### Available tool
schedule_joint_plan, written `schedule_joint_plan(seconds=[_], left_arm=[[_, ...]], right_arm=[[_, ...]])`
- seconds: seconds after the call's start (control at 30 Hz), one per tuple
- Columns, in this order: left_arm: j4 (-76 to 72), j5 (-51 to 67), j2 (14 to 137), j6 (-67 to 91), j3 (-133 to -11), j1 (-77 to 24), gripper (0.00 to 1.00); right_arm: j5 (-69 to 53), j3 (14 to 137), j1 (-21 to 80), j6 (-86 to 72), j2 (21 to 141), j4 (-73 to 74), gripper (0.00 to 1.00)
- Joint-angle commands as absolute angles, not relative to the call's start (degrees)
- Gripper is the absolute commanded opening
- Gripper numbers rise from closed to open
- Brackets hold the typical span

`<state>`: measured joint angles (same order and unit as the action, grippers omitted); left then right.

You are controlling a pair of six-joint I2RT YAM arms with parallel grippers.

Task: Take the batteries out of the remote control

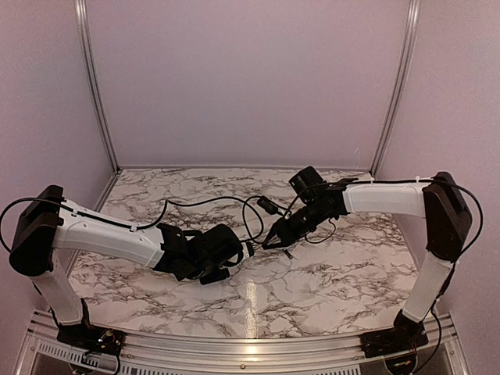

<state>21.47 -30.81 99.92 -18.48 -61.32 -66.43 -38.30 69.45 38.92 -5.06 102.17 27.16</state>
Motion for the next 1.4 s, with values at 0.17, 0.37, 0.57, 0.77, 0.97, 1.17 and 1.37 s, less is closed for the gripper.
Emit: schedule_joint_plan(seconds=[0.17, 0.37, 0.57, 0.77, 0.97, 1.17, 1.37], left_arm=[[17.2, -32.9, 98.4, -17.0, -60.9, -66.3, 0.13], [17.2, -33.5, 98.4, -17.0, -61.1, -66.3, 0.13], [17.4, -34.0, 98.6, -17.1, -61.3, -66.3, 0.13], [17.9, -34.6, 99.0, -16.8, -61.5, -66.2, 0.13], [17.9, -33.1, 97.4, -14.2, -61.5, -65.7, 0.14], [17.8, -32.2, 94.2, -8.4, -59.4, -63.9, 0.15], [17.7, -31.3, 92.2, 0.6, -56.8, -61.6, 0.16]], right_arm=[[-43.3, 74.0, 39.7, -2.8, 97.6, 31.2, 0.00], [-41.7, 73.4, 39.7, -3.1, 96.7, 31.4, 0.00], [-40.5, 73.6, 39.7, -3.2, 96.2, 32.3, 0.00], [-36.8, 73.3, 39.7, -2.8, 95.7, 34.2, 0.00], [-32.6, 74.0, 39.7, -4.1, 93.6, 35.2, 0.00], [-28.2, 74.9, 39.7, -6.2, 90.4, 35.2, 0.00], [-21.2, 74.7, 39.7, -9.0, 86.7, 34.8, 0.00]])
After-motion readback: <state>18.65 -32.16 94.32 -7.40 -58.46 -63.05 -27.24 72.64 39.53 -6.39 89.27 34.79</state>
